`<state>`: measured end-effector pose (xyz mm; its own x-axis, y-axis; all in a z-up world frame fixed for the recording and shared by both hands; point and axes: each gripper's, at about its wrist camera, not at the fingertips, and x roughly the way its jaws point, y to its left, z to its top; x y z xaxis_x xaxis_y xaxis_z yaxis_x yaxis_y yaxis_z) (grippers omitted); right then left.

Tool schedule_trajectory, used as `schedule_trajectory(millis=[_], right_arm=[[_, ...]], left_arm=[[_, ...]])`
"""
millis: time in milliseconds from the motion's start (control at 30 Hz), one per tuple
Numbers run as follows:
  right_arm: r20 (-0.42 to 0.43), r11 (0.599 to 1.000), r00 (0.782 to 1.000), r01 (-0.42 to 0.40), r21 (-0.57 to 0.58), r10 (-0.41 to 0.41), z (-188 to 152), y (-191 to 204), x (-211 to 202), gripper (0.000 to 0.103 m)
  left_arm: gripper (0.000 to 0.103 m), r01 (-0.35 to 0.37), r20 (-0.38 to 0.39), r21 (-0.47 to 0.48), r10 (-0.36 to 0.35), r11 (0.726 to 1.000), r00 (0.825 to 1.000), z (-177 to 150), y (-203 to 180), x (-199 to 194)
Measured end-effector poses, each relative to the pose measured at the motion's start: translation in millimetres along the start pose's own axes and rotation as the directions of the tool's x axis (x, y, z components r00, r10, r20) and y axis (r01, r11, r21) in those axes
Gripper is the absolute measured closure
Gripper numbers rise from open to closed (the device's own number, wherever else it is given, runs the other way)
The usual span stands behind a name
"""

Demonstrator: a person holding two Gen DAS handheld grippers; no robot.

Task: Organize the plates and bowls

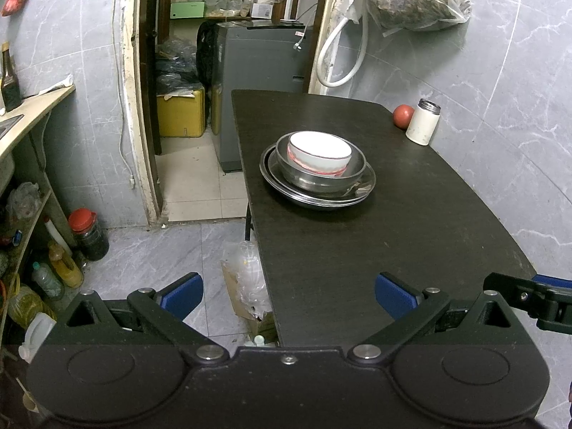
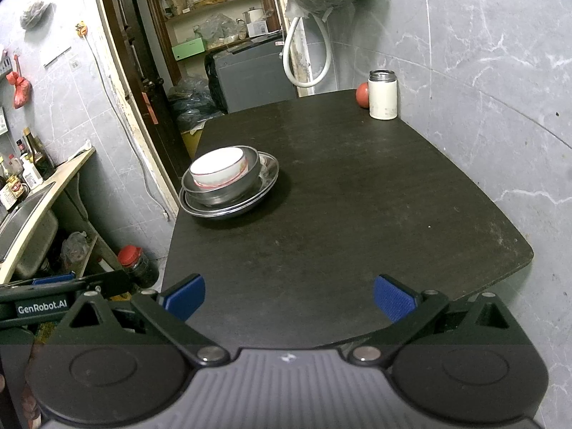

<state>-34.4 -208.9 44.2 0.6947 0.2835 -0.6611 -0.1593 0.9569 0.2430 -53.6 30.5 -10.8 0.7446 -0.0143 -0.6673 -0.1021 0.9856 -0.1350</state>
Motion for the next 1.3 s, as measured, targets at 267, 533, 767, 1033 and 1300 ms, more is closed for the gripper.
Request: schedule_trajectory(millis=[267, 533, 767, 1033, 1300], right_arm=[[0.003, 1.000, 1.000, 0.002, 0.002, -0.002, -0.3, -2.5, -0.4, 0.000], [0.002, 1.000, 1.000, 0.001, 0.003, -0.001, -0.3, -2.7, -0.5, 0.000], [0.002, 1.000, 1.000, 0.001, 0.002, -0.001, -0.3, -3.0, -0.5, 0.000], [0.002, 1.000, 1.000, 0.002, 0.003, -0.002, -0.4, -3.3, -0.5, 0.000], [0.004, 1.000, 1.000, 0.000, 0.013, 0.000, -0.6, -6.6, -0.5, 0.000]], left_arm=[[0.001, 0.001, 0.000, 0.002, -0.001, 1.000, 1.000, -0.2, 0.0, 0.0], [0.001, 0.005, -0.001, 0.005, -0.005, 1.000, 1.000, 0.6, 1.4, 0.5], [0.001, 0.004, -0.001, 0.004, -0.004, 1.000, 1.000, 0.5, 0.5, 0.7], [0.001, 0.013, -0.003, 0.010, -0.013, 1.000, 1.000, 0.1, -2.2, 1.2], [0.001, 0.026, 0.006, 0.011, -0.026, 1.000, 1.000, -1.1, -3.9, -1.8]])
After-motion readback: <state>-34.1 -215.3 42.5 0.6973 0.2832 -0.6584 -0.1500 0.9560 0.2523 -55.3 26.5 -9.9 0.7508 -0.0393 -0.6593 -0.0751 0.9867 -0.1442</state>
